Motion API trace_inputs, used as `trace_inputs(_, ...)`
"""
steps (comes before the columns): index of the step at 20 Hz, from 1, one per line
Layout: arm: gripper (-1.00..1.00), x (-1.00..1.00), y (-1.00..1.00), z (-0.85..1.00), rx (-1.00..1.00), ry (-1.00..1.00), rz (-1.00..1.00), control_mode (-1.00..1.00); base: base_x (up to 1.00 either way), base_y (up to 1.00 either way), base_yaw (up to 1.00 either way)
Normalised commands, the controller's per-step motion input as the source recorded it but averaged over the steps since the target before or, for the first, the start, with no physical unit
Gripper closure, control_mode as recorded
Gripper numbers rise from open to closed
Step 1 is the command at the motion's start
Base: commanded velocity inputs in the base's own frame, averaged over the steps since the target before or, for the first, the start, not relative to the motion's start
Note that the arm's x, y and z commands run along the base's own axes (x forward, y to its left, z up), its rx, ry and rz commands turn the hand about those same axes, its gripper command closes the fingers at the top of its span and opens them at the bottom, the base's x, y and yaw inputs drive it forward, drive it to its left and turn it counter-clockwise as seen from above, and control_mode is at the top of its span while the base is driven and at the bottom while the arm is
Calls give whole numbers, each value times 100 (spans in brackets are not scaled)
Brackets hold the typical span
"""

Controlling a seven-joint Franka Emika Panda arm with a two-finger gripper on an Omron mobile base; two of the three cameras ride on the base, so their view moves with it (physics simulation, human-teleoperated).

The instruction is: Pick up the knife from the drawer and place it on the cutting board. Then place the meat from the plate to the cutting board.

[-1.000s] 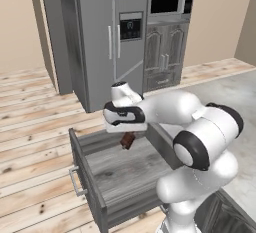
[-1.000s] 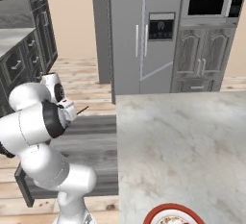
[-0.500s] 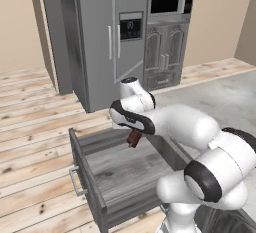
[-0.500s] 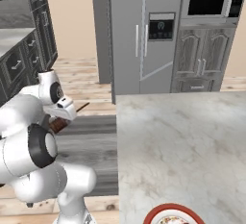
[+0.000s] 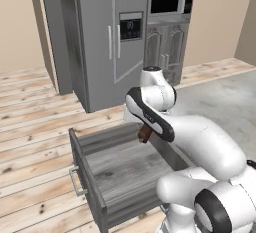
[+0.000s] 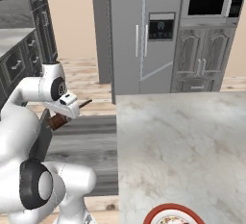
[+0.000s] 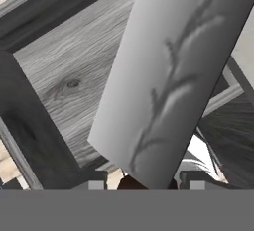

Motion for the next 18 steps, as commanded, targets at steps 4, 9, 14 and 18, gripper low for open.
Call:
trace_inputs(4, 100, -46, 0, 18, 2, -3, 0, -100, 0, 0, 0)
trace_inputs(9, 100, -34, 0, 15, 0, -8, 0, -100, 0, 0, 0)
trace_inputs(14, 100, -14, 0, 24, 0, -11, 0, -100, 0, 0, 0)
trace_inputs(18, 100, -6, 6, 18, 0, -9, 0, -100, 0, 0, 0)
